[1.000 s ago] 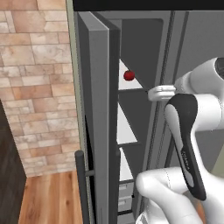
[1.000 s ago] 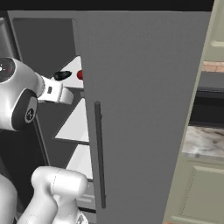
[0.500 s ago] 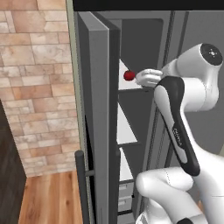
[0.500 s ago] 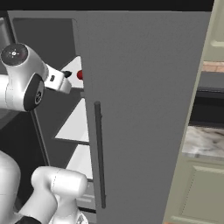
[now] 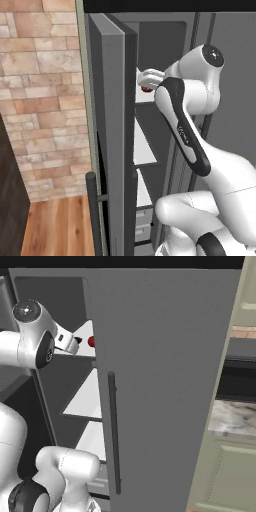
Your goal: Take the tomato and eggplant out of the freezer and place them in the tupperware container on the counter. Then put the tupperware containing the vegetables back in the freezer.
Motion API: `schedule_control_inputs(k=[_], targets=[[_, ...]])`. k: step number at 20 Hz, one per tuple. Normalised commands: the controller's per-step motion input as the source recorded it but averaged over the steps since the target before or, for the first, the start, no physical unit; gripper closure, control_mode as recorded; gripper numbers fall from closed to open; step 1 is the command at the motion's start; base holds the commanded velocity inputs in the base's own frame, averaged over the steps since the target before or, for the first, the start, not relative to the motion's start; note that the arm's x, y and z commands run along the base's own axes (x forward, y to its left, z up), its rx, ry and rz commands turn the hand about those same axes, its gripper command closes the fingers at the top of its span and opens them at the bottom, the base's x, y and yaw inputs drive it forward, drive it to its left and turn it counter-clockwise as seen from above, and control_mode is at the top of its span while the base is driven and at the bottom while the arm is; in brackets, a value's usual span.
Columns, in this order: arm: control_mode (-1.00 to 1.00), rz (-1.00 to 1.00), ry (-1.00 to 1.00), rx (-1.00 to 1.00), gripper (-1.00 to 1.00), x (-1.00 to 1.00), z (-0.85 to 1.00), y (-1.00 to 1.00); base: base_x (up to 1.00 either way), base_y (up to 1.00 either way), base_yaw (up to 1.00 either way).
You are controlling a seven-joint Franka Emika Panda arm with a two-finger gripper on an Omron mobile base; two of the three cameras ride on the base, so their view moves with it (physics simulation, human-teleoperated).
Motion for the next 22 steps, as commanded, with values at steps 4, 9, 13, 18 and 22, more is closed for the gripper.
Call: schedule_control_inputs(k=[4, 9, 13, 18, 22], targets=[[-1.0, 0.0, 0.01, 0.05, -1.0, 0.64, 0.0, 0.13, 0.0, 0.0, 0.0], [-1.0, 0.0, 0.08, 0.0, -1.0, 0.69, -0.06, 0.2, 0.0, 0.0, 0.0], [-1.0, 0.0, 0.12, 0.0, -1.0, 0.64, -0.18, 0.22, 0.0, 0.0, 0.0], [-1.0, 0.0, 0.12, 0.0, -1.0, 0.46, -0.23, 0.21, 0.0, 0.0, 0.0], [-1.0, -0.01, 0.1, 0.0, -1.0, 0.4, -0.28, 0.18, 0.0, 0.0, 0.0]])
